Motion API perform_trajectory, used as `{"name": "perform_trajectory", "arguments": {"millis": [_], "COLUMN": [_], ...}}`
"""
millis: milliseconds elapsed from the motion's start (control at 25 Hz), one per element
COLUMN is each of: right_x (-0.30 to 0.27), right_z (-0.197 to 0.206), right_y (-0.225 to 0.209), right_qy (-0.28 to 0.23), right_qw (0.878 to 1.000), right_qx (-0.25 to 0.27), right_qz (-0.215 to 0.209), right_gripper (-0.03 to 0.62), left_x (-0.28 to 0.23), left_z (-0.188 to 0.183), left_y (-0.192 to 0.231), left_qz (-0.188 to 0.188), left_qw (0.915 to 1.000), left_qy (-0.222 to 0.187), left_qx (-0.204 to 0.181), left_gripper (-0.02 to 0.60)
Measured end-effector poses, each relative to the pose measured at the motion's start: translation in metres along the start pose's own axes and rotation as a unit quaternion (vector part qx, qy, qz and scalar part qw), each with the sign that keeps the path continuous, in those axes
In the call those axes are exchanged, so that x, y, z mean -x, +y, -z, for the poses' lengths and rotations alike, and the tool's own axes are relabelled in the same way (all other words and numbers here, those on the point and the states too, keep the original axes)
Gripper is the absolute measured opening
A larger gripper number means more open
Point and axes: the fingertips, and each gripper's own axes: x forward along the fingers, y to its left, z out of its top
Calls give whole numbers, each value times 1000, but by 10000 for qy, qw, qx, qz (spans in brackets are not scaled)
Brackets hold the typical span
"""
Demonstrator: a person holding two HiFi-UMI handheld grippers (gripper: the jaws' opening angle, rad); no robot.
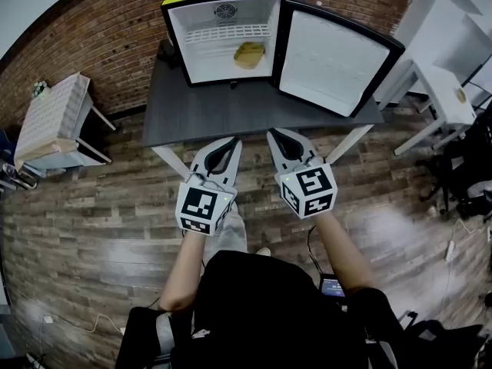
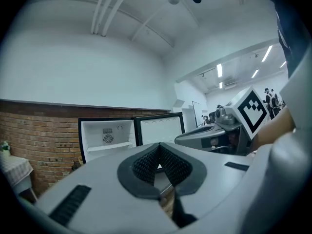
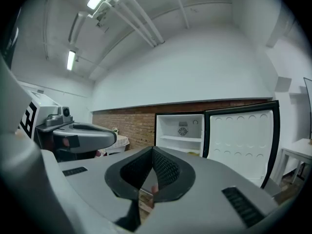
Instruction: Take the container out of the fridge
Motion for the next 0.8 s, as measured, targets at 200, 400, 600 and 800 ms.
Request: {"name": "perform_trajectory", "arguments": {"millis": [200, 400, 600, 800], "right_x": [-24, -59, -100, -145], "right_z": [4, -1, 3, 5], "right_y": [-9, -24, -47, -68], "right_qy": [90, 111, 227, 355], "right_qw": [9999, 9999, 9997, 9993], "right_qx": [80, 108, 97, 37], "right_qz": [-4, 26, 44, 50], "right_gripper": [40, 40, 40, 40], "left_x": [-17, -42, -74, -108], "left_z": [4, 11, 18, 28], "left_y": [18, 50, 82, 115], "left_qz": [24, 32, 84, 107], "left_qw": [10000, 10000, 9990, 9993], "left_qy": [-27, -31, -39, 85], "left_qx": [-4, 88, 436, 354], "left_gripper": [14, 14, 14, 14]}}
